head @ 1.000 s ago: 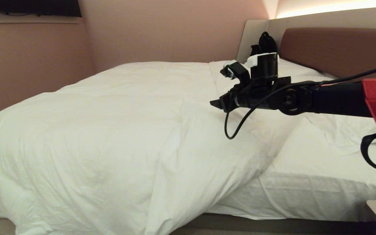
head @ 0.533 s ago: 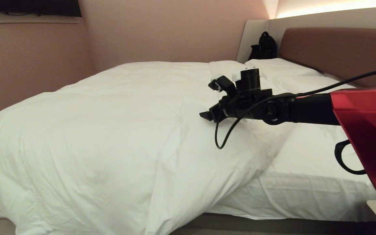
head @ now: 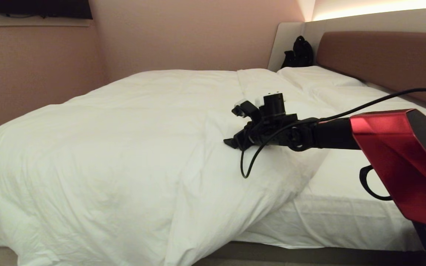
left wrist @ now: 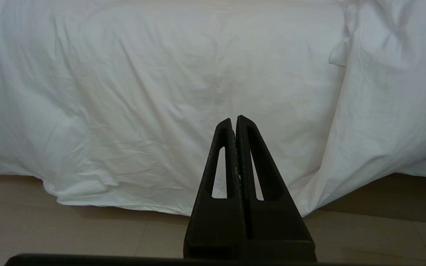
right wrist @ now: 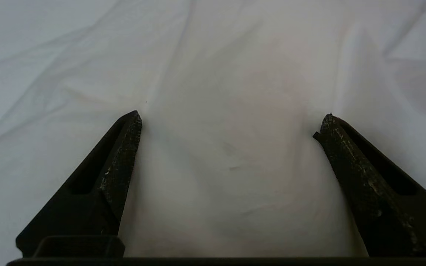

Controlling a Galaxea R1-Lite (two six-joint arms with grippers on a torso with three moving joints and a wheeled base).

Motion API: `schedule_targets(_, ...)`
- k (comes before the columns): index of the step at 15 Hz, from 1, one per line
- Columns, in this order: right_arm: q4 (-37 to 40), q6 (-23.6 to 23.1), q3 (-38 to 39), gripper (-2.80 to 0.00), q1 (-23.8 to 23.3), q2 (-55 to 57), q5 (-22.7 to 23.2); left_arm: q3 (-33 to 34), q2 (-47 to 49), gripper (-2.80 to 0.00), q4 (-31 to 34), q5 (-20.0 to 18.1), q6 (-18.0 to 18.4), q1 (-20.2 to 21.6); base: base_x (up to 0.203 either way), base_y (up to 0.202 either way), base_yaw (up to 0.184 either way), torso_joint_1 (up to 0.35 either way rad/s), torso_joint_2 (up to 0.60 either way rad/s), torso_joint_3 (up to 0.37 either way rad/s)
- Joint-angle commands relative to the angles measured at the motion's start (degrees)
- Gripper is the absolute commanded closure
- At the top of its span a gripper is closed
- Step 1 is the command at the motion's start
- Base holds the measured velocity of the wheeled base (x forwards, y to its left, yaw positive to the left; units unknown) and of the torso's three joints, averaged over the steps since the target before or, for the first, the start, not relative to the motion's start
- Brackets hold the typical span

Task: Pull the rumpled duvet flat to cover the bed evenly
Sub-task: Flatten the corners of the folded blanket

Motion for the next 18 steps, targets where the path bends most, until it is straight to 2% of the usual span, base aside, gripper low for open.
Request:
schedule_targets(1,0.07,-0.1,0.04,-2.8,-0.03,3.66,-0.08,0.0,0.0,0.0,-0.02,0.03,-0.01,0.0,0.0,0.0,0.0,0.0,0.0,0.0)
schedule_targets(9,-1.04,-0.09,-0.05,-2.8,-1.91,9.98,-0.22,0.0,0.0,0.0,-0.02,0.03,-0.01,0.0,0.0,0.0,0.0,0.0,0.0,0.0)
schedule_targets(10,-1.11,-0.03,-0.05,0.0,-2.38,10.69,-0.22,0.0,0.0,0.0,-0.02,0.03,-0.01,0.0,0.0,0.0,0.0,0.0,0.0,0.0)
schedule_targets(18,-1.86,0.44,0.04,0.0,-2.94,10.27,-0.4,0.0,0.0,0.0,-0.02,0.03,-0.01,0.0,0.0,0.0,0.0,0.0,0.0,0.0)
